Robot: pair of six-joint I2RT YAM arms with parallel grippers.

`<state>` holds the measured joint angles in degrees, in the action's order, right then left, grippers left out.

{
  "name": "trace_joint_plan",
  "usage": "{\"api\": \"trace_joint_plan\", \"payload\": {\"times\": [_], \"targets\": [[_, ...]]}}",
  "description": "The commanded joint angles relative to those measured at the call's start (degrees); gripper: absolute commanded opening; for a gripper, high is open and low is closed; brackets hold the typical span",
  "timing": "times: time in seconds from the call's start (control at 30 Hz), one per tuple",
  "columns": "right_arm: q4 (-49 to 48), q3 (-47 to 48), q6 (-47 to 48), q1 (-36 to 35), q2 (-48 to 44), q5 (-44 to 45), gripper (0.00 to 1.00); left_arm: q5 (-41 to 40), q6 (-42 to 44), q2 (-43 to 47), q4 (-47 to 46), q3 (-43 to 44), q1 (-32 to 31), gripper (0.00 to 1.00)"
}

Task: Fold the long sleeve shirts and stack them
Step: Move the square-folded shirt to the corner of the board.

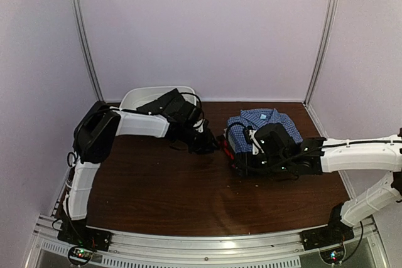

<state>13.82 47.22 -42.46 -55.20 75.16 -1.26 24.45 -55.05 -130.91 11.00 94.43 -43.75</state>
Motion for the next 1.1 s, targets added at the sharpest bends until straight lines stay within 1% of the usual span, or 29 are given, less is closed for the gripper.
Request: {"api": "trace_joint_plan", "payload": {"times": [0.0,0.13,0.2,0.43,0.67,0.87,0.97,1.07], "targets": [[-4.4,-1.9,-2.8,-1.8,3.7,1.0,0.58,-2.0,3.8,8.2,-1.1,-5.5,3.1,0.32],[-8.1,-2.5,-4.8,-2.0,8.5,1.0,0.41,-2.8,5.0,13.3,-0.9,-10.1,5.4,0.32],[-9.2,-2.4,-5.7,-2.0,11.0,1.0,0.37,-3.4,5.8,15.6,-0.5,-11.6,6.4,0.32],[-11.8,-1.6,-7.8,-0.9,17.9,6.2,0.35,-4.7,8.3,20.5,1.8,-13.5,8.2,0.31],[-13.7,-1.0,-8.5,2.3,22.6,7.6,0.35,-4.7,9.2,22.6,2.5,-14.7,8.8,0.30],[-13.7,-0.2,-7.4,6.6,25.5,7.8,0.34,-4.5,10.0,23.7,3.0,-15.1,9.4,0.29],[-16.2,0.2,-6.5,9.6,26.6,6.9,0.35,-4.7,10.3,24.3,3.2,-15.3,9.5,0.29],[-15.7,1.7,-4.7,13.0,28.0,6.5,0.35,-4.6,10.5,24.8,3.7,-15.5,9.6,0.29]]}}
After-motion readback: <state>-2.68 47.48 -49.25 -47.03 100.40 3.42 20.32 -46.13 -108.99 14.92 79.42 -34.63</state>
